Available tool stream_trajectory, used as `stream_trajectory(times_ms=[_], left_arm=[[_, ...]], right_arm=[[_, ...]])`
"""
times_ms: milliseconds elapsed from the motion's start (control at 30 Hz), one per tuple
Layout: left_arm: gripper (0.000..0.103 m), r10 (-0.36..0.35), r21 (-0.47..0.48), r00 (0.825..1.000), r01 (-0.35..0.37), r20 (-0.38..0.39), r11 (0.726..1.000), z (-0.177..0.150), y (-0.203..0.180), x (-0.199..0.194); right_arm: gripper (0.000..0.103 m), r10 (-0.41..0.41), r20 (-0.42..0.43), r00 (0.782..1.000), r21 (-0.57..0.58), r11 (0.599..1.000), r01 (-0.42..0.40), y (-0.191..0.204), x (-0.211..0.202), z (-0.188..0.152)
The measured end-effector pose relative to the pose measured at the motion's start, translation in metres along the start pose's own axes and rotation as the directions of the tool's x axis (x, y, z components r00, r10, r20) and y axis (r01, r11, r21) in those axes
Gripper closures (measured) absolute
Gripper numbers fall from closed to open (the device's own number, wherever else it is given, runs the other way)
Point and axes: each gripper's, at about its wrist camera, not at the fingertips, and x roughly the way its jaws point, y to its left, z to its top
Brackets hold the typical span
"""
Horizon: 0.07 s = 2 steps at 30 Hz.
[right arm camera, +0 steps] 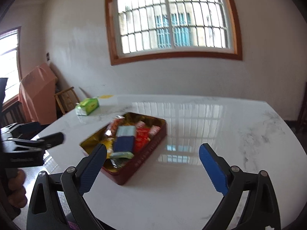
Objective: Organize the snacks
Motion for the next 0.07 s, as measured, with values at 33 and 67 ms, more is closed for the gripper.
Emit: stream_trajectory(times_ms=[33,67], left_arm=[[0.001,0.000,-0.002,1.000,0.000,-0.005,1.000,-0.0002,-0.0003,0.0022],[0.001,0.006,-0.003,1.000,-0.006,-0.011,1.000,-0.0002,-0.0004,0.0047]], right_arm=[[0.005,-0.017,-0.023,1.000,0.011,1.000,0.017,-0.0106,0.0060,-0.0012],[0.005,-0.017,-0.023,1.000,0.011,1.000,0.017,-0.0106,0.0060,-0.0012]])
